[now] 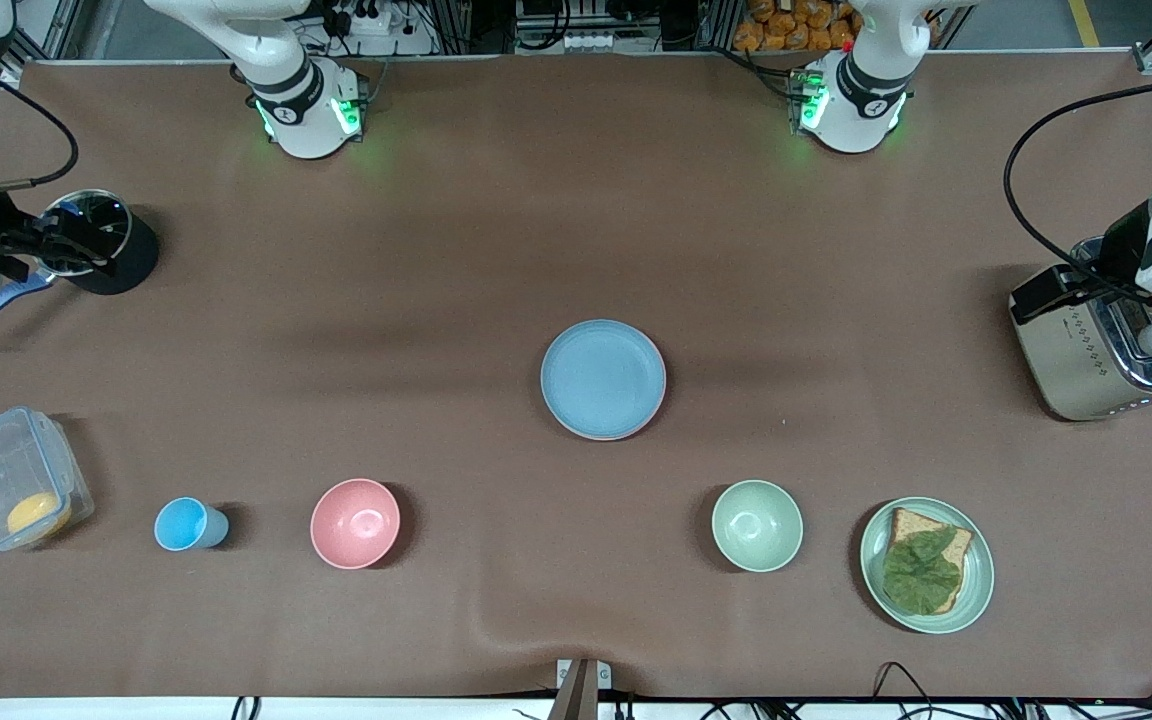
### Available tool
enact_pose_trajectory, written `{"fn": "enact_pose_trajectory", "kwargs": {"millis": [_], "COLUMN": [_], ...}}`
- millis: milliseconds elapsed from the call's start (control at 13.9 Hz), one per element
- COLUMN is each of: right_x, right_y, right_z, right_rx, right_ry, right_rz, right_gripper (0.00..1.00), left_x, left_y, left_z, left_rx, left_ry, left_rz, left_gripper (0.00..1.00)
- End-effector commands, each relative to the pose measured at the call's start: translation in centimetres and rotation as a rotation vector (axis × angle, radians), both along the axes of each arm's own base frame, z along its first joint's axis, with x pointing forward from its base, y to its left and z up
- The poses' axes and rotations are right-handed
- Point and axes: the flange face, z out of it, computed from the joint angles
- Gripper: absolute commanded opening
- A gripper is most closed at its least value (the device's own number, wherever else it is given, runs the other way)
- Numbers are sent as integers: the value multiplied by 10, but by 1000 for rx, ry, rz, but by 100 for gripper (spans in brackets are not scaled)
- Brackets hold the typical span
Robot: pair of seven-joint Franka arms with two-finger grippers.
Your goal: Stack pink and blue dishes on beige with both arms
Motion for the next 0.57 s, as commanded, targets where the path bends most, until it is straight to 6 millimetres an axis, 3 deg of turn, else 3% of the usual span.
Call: {"fn": "enact_pose_trajectory", "kwargs": {"millis": [0, 503], "right_x": [-1, -2], "right_y": [0, -1], "right_z": [0, -1], "right_rx": [-16, -16], "right_ry": [2, 8], "right_rz": [0, -2], "right_gripper": [100, 100], "left_x": [1, 1], "left_y": [1, 1], "left_z": [3, 3], "left_rx": [-26, -27], "left_ry": [-4, -4], "left_rz": [-13, -15], "left_gripper": [100, 100]}}
